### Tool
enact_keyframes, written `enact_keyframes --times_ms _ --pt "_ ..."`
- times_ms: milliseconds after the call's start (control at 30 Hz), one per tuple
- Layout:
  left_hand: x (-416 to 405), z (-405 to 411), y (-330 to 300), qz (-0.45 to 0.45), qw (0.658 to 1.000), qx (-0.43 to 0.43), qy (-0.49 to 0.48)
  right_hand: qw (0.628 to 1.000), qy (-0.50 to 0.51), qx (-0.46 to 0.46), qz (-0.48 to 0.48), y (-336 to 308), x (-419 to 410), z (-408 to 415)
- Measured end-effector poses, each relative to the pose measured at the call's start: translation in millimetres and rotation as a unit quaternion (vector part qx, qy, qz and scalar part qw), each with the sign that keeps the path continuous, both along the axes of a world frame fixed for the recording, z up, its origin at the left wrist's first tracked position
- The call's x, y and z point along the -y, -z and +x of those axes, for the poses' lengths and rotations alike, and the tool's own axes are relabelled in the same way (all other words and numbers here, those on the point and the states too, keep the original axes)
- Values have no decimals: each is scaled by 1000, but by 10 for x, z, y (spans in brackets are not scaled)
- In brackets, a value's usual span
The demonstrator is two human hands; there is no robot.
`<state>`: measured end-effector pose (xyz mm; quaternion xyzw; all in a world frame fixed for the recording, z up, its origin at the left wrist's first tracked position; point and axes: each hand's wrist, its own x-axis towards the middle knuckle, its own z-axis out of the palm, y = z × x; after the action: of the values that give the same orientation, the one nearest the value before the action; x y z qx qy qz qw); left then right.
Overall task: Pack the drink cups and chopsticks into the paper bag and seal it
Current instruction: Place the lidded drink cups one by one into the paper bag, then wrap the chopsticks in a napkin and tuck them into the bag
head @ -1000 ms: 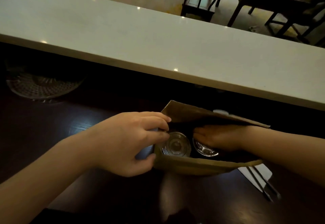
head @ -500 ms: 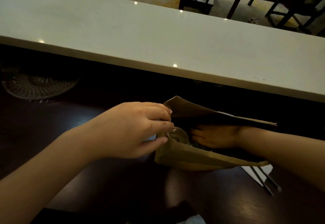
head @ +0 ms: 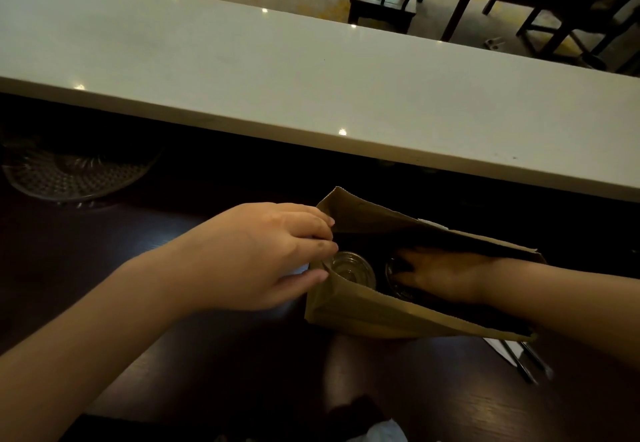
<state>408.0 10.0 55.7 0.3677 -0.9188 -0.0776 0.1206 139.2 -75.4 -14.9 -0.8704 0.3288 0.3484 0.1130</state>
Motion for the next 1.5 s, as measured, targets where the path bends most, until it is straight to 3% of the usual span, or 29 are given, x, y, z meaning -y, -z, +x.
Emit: enact_keyframes --times_ms 67,233,567,667,767,933,1067,1200,1333,1500 --pt "3 11 5 0 1000 -2 -3 1000 -29 2 12 -70 -15 -40" --pt "8 39 15 -1 1000 -2 -5 973 -79 -216 14 -61 -175 -186" --pt "-39 -35 7 -24 999 31 -1 975 -53 -216 4 -127 -264 -87" --pt "-69 -48 2 -26 999 45 -17 987 -18 -161 -18 -364 -298 -39" --pt "-76 -43 -24 -6 999 24 -39 996 -14 -6 -84 -678 -323 -42" --pt "-21 -165 -152 28 996 -24 -85 968 44 195 -150 -1057 -382 -141" --pt "-29 -423 -305 47 990 13 -133 952 45 244 -177 -1171 -488 -307" --pt "-163 -871 -494 -18 984 37 -172 935 40 295 -191 -1312 -625 -554" --pt "-422 -1565 -582 -152 977 14 -149 913 23 334 -233 -1414 -759 -918" --pt "-642 -2556 -129 -145 983 -21 -110 909 36 322 -264 -1185 -893 -1546"
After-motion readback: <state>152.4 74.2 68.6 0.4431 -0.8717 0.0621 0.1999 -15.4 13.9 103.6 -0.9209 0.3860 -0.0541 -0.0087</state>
